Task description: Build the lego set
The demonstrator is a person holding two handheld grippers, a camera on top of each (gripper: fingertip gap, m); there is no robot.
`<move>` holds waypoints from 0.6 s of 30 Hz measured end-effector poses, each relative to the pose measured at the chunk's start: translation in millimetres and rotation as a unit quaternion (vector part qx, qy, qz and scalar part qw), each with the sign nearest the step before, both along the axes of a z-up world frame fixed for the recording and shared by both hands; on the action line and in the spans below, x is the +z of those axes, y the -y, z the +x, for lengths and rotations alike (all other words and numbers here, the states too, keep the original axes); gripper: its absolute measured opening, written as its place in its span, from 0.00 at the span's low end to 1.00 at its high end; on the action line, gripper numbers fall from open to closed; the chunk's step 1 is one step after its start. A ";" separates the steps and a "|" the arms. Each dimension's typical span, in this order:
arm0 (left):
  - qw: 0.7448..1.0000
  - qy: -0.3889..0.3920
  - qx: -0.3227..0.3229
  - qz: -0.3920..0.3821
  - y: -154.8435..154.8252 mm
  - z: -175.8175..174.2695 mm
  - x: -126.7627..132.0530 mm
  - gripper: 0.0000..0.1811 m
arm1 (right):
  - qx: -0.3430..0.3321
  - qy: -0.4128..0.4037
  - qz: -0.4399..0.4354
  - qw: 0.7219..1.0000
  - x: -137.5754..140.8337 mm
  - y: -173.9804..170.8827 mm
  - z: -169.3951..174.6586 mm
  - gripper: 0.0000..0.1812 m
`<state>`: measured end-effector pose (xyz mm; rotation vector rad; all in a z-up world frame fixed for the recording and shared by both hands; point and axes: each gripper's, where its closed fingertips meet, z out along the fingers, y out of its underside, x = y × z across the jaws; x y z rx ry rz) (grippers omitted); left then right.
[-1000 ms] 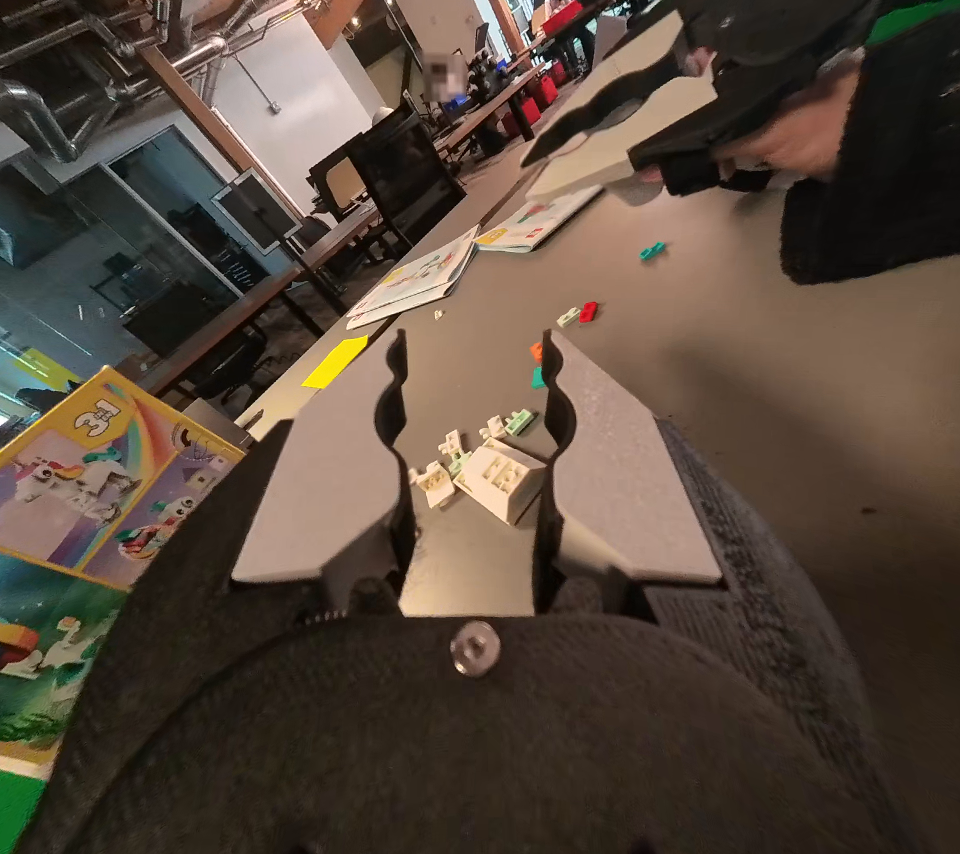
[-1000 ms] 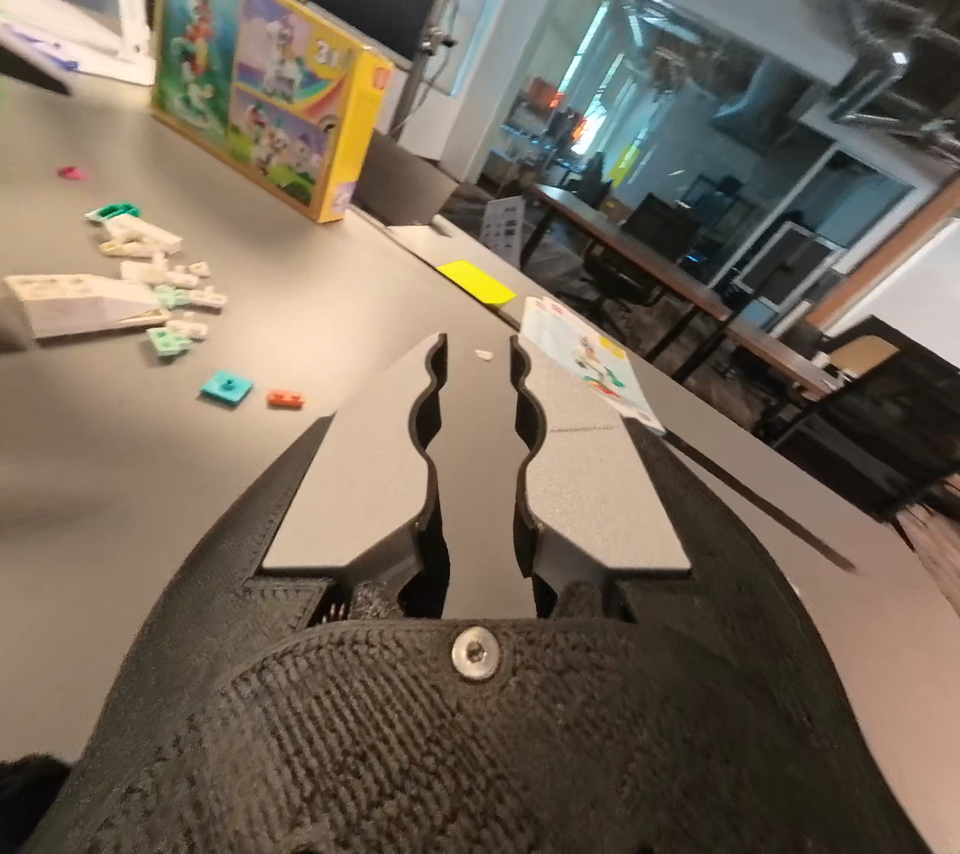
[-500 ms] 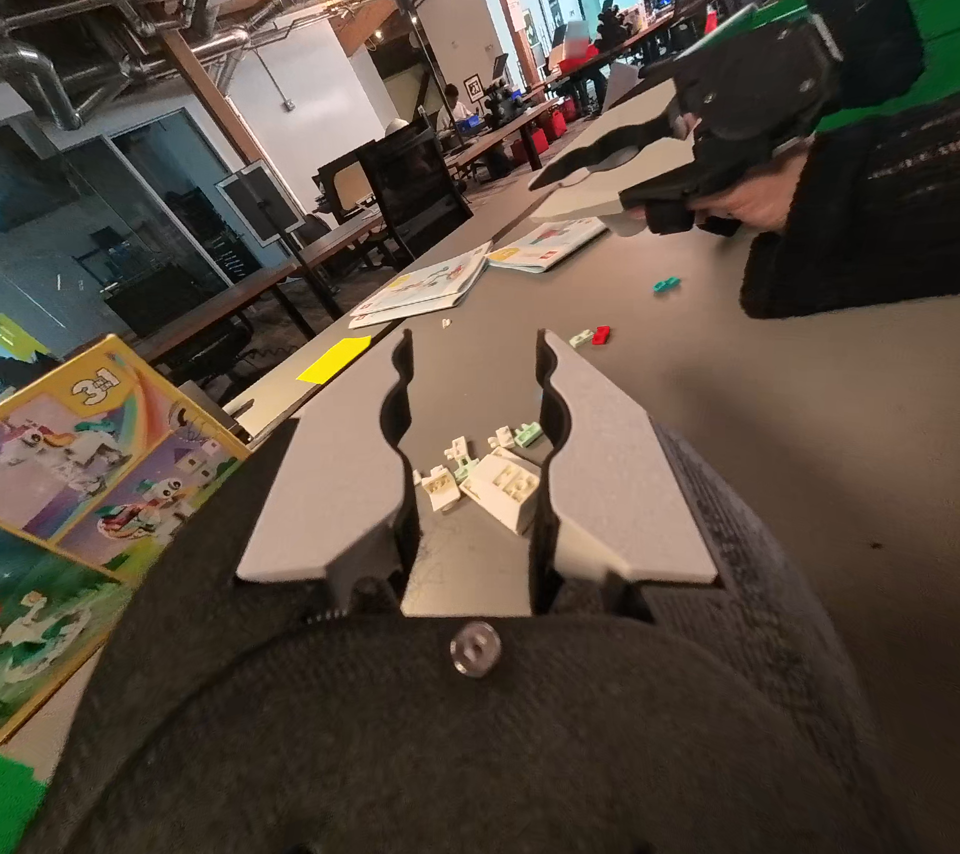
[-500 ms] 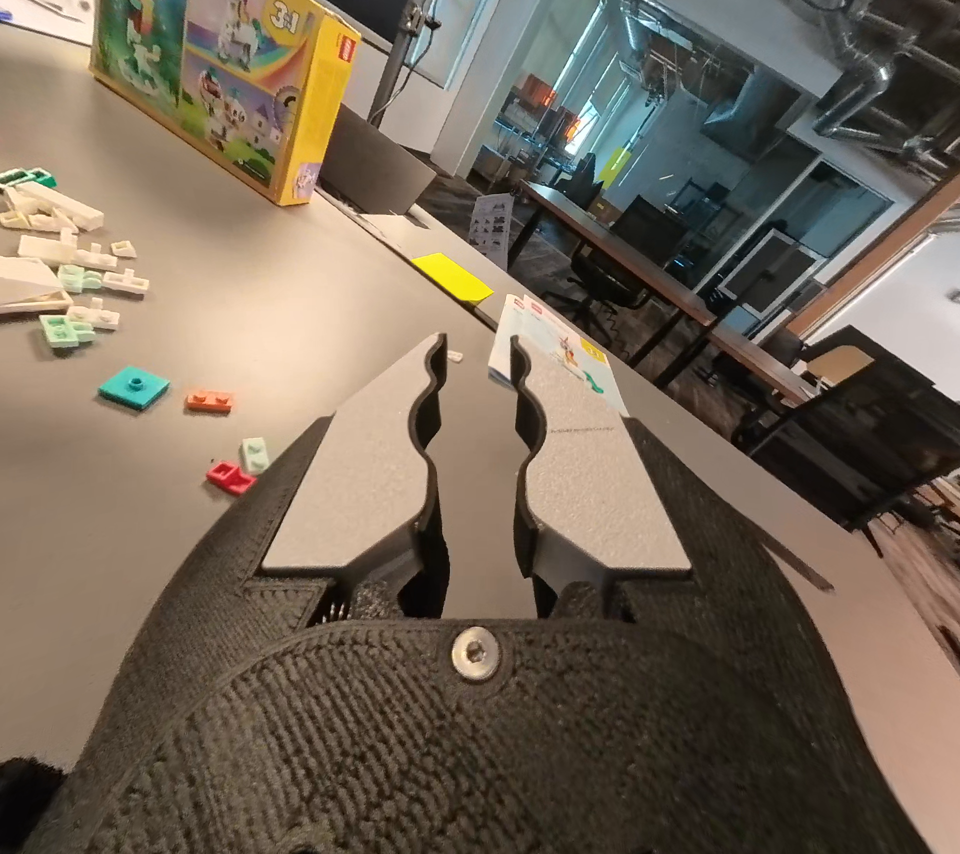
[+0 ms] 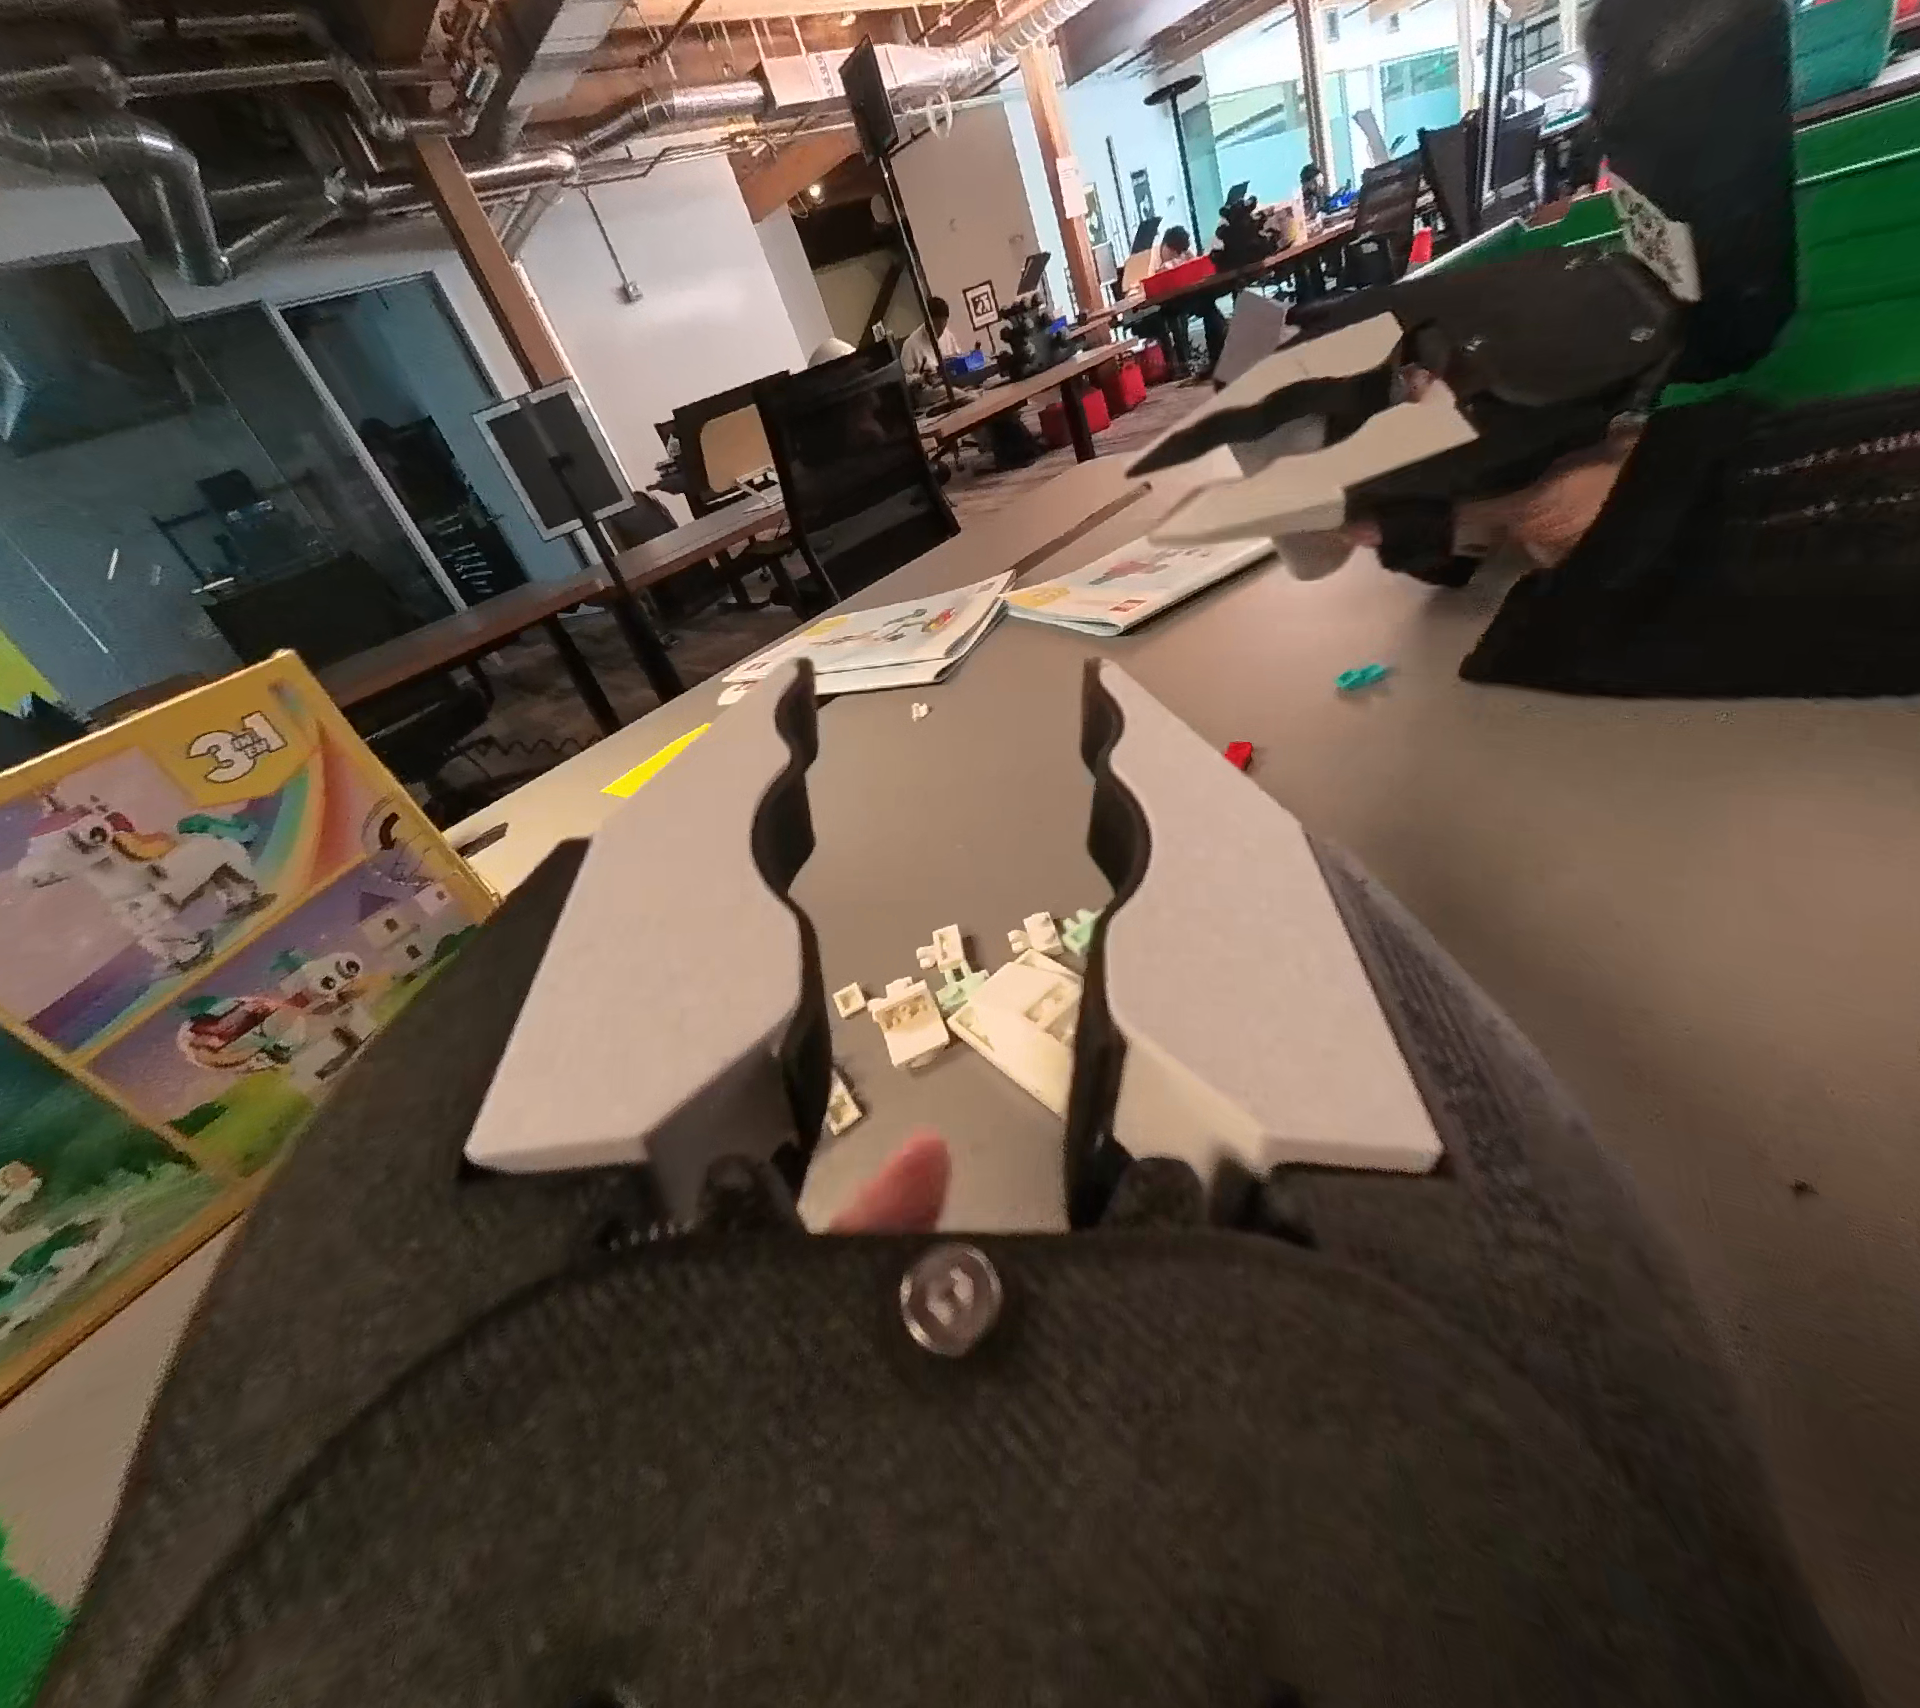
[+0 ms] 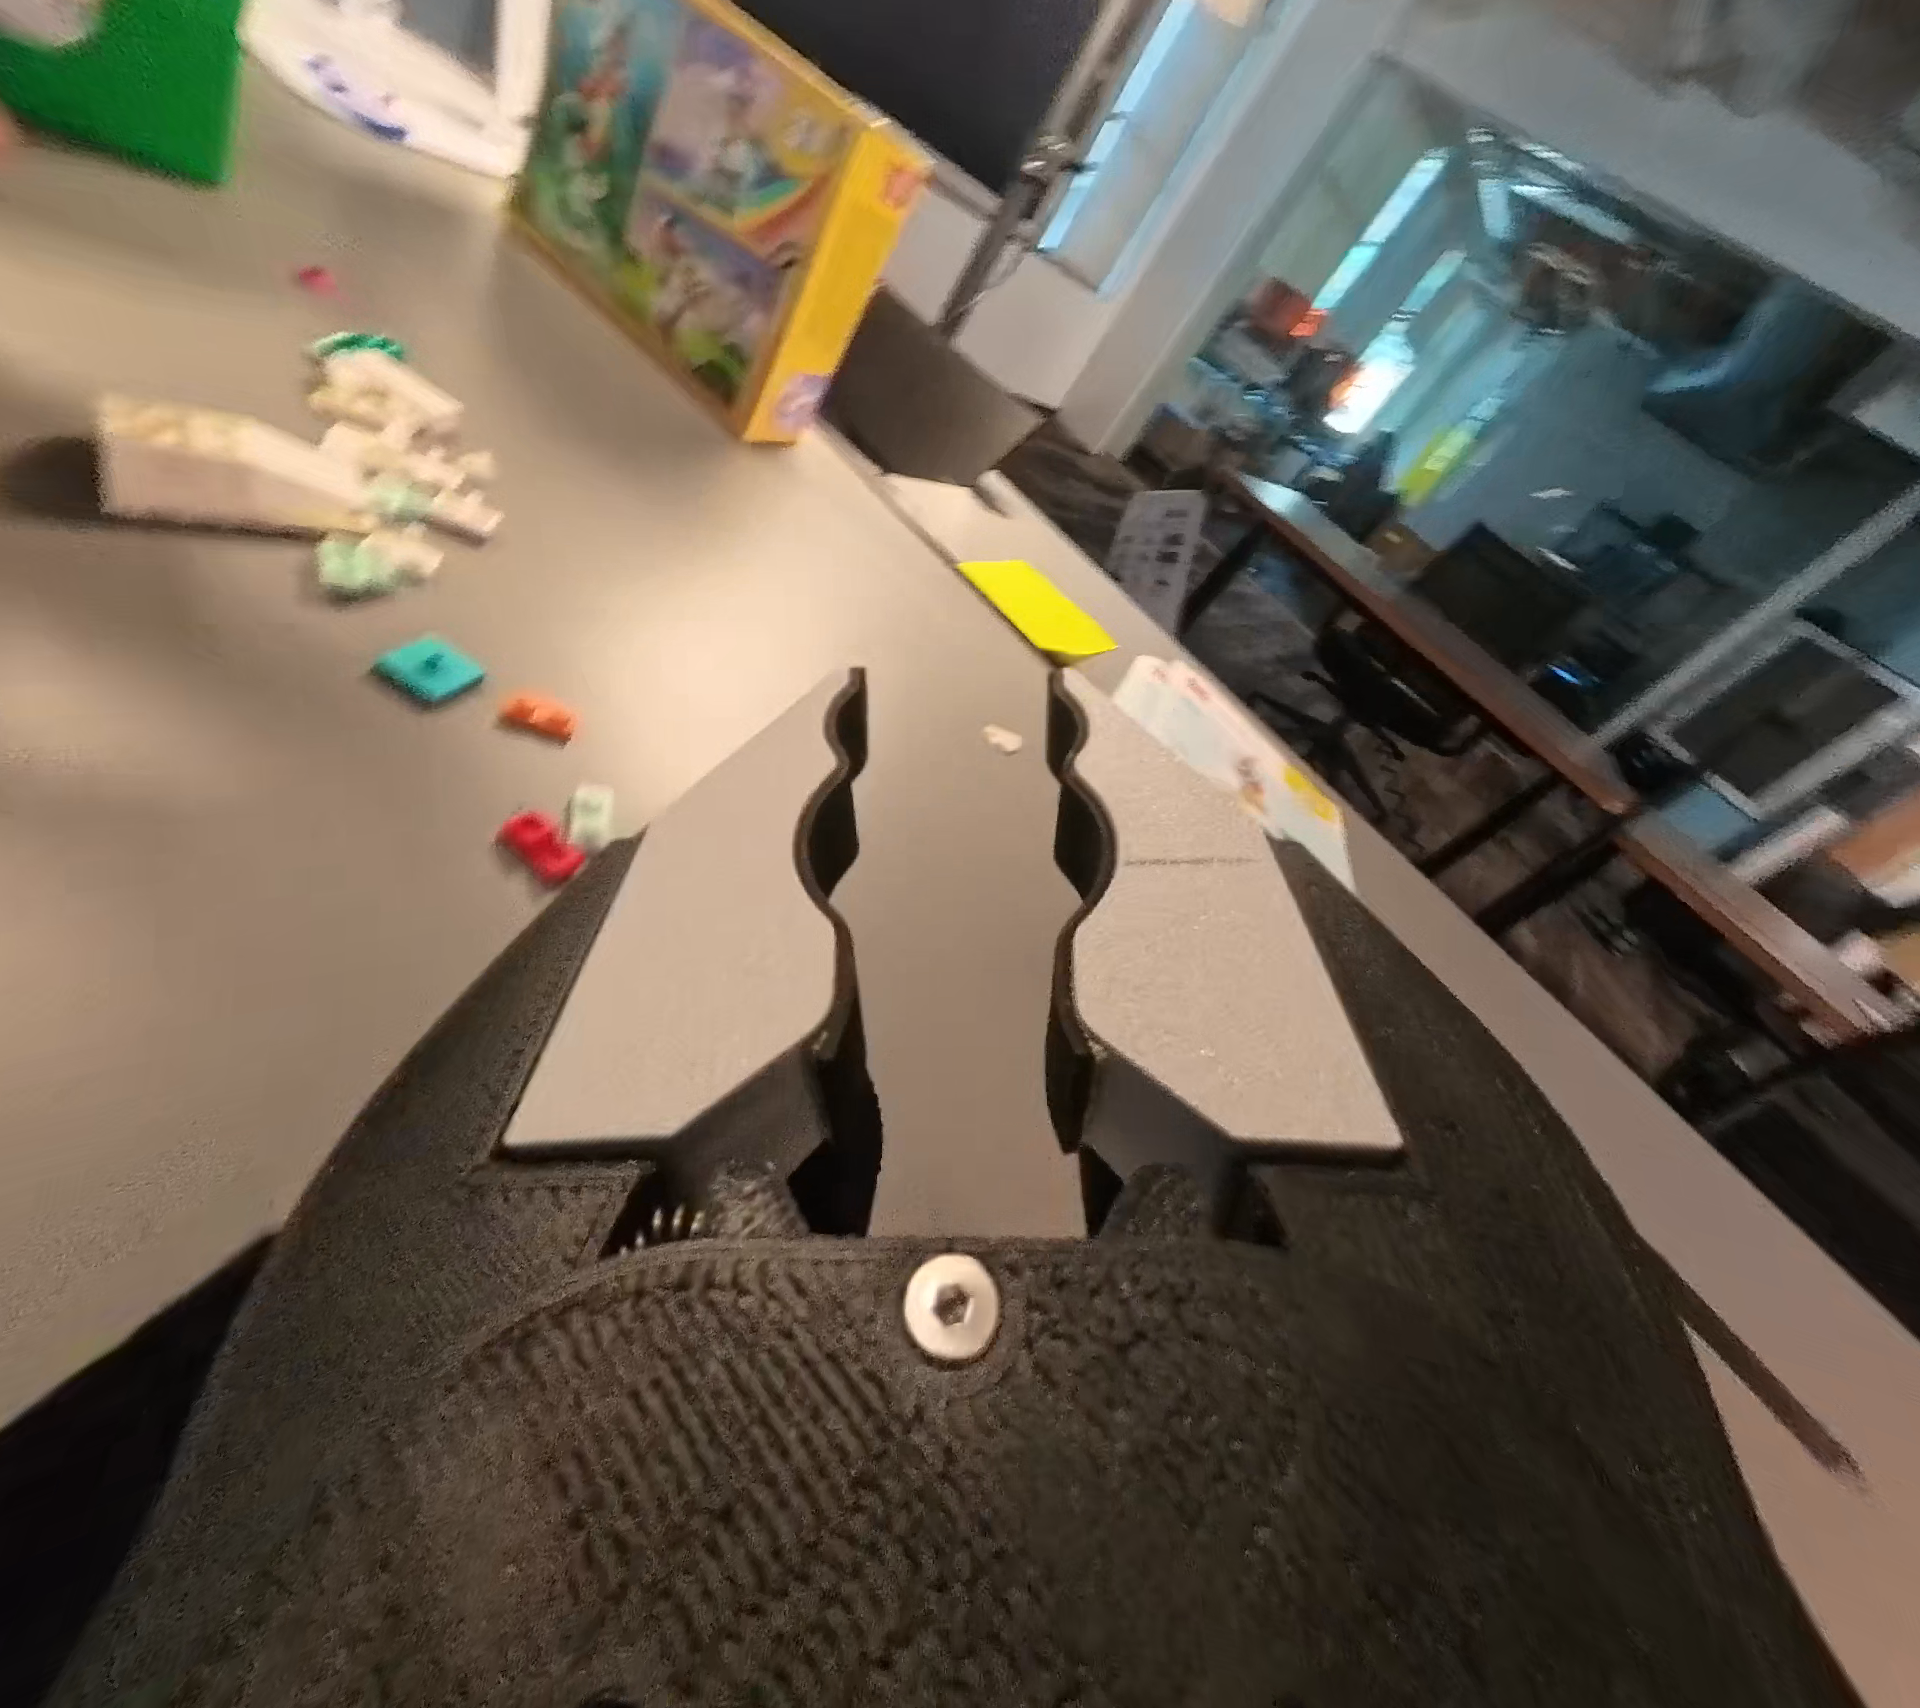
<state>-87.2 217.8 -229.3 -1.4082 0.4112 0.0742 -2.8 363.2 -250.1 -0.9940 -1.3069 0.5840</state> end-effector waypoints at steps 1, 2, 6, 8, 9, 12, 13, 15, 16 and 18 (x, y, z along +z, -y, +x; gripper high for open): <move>1.000 0.000 -0.003 0.003 0.4 0.8 0.8 0.29 | 0.032 0.023 -0.001 0.999 -6.0 5.9 2.6 0.19; 1.000 0.000 -0.009 0.007 1.1 2.7 1.6 0.31 | 0.067 0.042 -0.015 0.997 -10.9 13.0 5.9 0.20; 1.000 0.000 -0.023 0.018 1.4 8.2 3.6 0.38 | 0.147 0.081 -0.133 0.977 -17.5 27.0 23.0 0.22; 1.000 -0.002 -0.017 0.018 0.3 7.4 3.5 0.43 | 0.147 0.111 -0.170 0.968 -25.6 27.7 30.9 0.23; 1.000 -0.002 -0.014 0.018 0.0 6.7 3.4 0.44 | 0.137 0.140 -0.183 0.963 -34.4 27.1 34.9 0.23; 1.000 0.001 -0.016 0.014 -0.3 7.2 3.0 0.44 | 0.110 0.259 -0.228 0.932 -71.7 28.4 50.3 0.20; 1.000 0.002 -0.015 0.012 -0.4 7.1 2.7 0.44 | 0.111 0.285 -0.241 0.921 -79.7 31.1 53.6 0.17; 1.000 0.003 -0.017 0.004 -0.7 8.1 1.0 0.43 | 0.121 0.302 -0.254 0.911 -84.0 36.0 54.1 0.13; 1.000 0.004 -0.017 0.000 -0.7 8.5 0.4 0.42 | 0.126 0.304 -0.256 0.909 -84.4 38.4 53.7 0.11; 1.000 0.004 -0.019 -0.007 -0.4 9.7 -0.9 0.39 | 0.126 0.305 -0.257 0.908 -84.4 39.6 52.7 0.07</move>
